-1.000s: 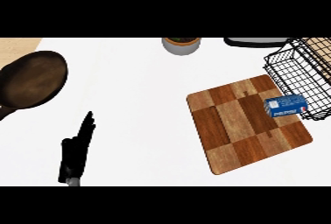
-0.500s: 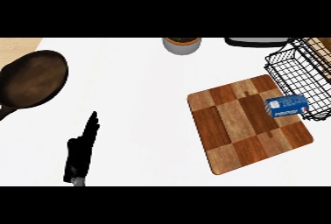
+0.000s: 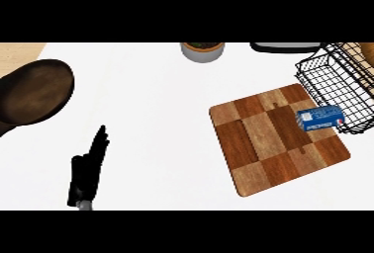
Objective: Pick the croissant from the cutting board and place it in the tiered basket
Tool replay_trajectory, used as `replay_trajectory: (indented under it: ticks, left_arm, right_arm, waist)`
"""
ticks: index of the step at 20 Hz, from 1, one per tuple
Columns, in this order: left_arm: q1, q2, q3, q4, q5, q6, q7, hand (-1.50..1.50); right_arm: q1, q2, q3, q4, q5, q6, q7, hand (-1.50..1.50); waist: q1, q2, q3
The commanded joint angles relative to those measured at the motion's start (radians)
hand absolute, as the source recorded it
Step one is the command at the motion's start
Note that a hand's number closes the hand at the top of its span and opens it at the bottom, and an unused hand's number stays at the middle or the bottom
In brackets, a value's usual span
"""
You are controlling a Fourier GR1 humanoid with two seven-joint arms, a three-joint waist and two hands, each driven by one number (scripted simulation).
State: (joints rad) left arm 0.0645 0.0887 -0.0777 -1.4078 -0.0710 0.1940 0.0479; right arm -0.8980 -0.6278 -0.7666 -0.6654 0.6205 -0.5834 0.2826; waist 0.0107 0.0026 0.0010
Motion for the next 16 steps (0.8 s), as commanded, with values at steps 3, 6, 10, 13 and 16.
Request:
replay_trajectory:
  ticks: [3,6,10,13,16]
  left_arm:
    - [0.043,0.025,0.041,0.027,0.031,-0.025,-0.048,0.0]
    - [0.04,0.011,0.026,-0.022,0.001,0.02,0.008,0.0]
    - [0.058,0.026,0.051,-0.023,0.03,-0.002,0.001,0.0]
    - [0.088,0.025,0.055,-0.016,0.031,-0.003,-0.024,0.0]
    - [0.106,0.022,0.063,-0.019,0.022,0.021,-0.035,0.0]
  right_arm:
    - [0.104,-0.066,-0.037,-0.135,0.023,-0.131,0.084,-1.5]
    - [0.211,-0.064,-0.063,-0.262,0.013,-0.101,0.183,-1.5]
    - [0.344,-0.098,-0.122,-0.468,-0.041,0.032,0.293,-1.5]
    - [0.5,-0.065,-0.203,-0.63,-0.128,0.114,0.281,-1.5]
    - [0.632,-0.038,-0.269,-0.797,-0.198,0.229,0.327,-1.5]
  waist:
    - [-0.031,-0.012,-0.003]
    - [-0.051,-0.02,-0.003]
    - [-0.076,-0.027,-0.004]
    - [-0.101,-0.03,-0.004]
    - [-0.11,-0.03,-0.004]
